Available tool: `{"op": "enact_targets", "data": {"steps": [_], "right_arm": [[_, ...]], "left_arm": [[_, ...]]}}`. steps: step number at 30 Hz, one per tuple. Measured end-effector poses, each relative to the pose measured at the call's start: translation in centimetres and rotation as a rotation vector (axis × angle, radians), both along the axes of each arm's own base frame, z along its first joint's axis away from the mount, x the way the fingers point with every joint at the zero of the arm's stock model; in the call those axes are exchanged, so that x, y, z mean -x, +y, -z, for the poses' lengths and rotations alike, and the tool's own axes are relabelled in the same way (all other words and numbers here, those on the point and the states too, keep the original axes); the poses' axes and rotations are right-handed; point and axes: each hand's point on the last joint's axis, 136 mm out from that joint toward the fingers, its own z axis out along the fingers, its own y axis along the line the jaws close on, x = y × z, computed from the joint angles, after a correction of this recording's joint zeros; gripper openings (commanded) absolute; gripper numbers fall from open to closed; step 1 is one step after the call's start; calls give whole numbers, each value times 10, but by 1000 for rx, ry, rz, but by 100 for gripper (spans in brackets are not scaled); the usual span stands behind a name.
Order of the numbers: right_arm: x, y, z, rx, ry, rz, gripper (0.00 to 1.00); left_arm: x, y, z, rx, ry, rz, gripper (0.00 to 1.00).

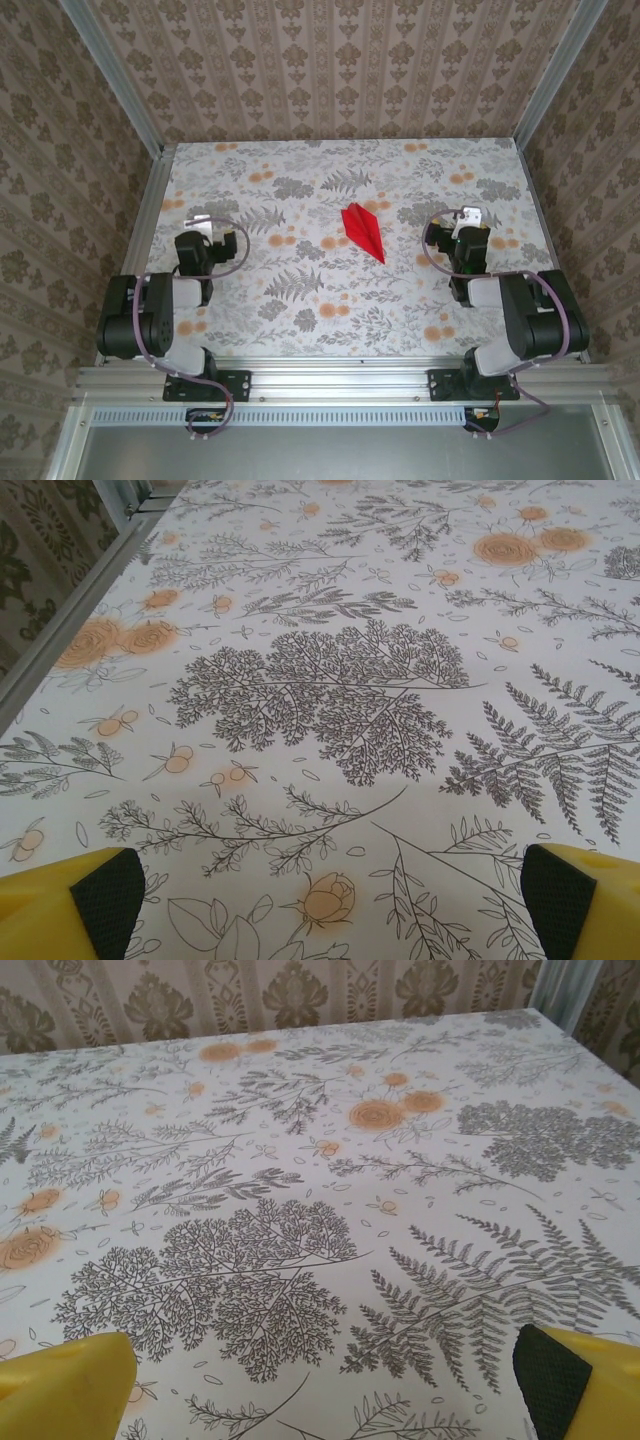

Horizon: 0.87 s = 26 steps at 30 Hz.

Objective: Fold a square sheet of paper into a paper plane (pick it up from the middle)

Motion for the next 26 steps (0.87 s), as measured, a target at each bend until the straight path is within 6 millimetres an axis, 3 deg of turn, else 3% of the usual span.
{"op": "enact_targets", "data": {"steps": [10, 26], "right_arm": [[-3, 3, 3, 0, -5, -17, 100], [-3, 3, 3, -1, -5, -20, 100]], "left_arm": [[-11, -4, -14, -19, -37, 8, 100], [-11, -4, -15, -30, -37, 12, 100]]}}
